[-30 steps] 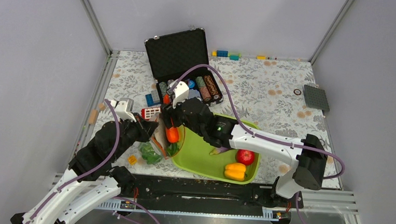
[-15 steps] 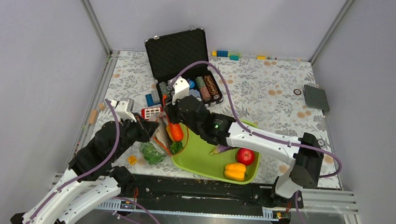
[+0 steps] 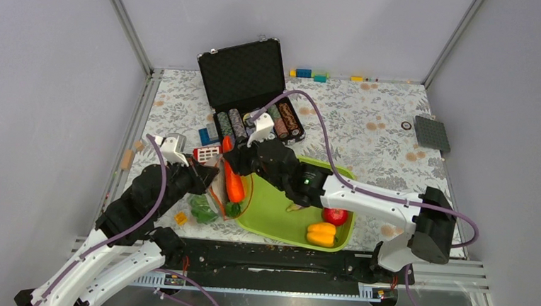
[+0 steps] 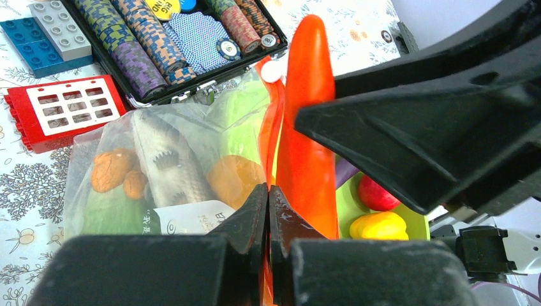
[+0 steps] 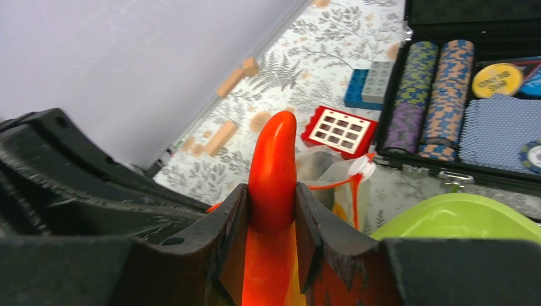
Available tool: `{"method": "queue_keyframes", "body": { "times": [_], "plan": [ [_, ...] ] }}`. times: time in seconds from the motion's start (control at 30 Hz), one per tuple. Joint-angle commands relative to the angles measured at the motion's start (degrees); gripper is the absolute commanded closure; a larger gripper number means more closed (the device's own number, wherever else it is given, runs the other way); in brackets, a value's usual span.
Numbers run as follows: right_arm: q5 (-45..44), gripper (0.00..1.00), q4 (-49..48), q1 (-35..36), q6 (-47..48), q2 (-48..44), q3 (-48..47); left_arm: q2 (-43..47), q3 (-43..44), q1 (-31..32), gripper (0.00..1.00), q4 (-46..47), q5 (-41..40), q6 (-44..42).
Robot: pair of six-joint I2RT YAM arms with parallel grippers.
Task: Place the food in the zip-top bag and seal the zipper
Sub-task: Place the fake vegetable in the zipper food storage bag.
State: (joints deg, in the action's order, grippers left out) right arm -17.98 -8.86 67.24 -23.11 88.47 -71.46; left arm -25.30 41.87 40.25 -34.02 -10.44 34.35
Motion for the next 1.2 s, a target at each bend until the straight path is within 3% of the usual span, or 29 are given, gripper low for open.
{"method": "queue_keyframes", "body": {
  "times": [0.0, 0.27, 0.7, 0.93, 1.17],
  "plan": [
    [4.1, 1.0, -16.6, 0.8, -5.7, -4.2, 6.5, -0.8, 0.5, -0.1, 1.0, 3.9, 1.3, 0.5],
    [2.0, 1.0, -40.8, 2.6, -3.9, -1.9, 17.4, -0.2, 1.0, -0.1, 1.0, 3.1, 2.2, 3.5],
    [3.0, 1.0, -53.4, 6.3, 5.8, -2.7, 29.9, 0.6, 1.3, -0.1, 1.0, 1.2, -1.9, 7.2],
    [4.3, 1.0, -47.2, 8.5, 12.4, -2.1, 27.6, 0.5, 1.6, -0.1, 1.0, 1.3, -0.8, 8.0],
    [-1.9, 1.0, -29.3, 8.5, 6.8, -1.1, 21.4, 1.7, 1.3, -0.1, 1.0, 2.4, 0.7, 7.8]
  ]
}}
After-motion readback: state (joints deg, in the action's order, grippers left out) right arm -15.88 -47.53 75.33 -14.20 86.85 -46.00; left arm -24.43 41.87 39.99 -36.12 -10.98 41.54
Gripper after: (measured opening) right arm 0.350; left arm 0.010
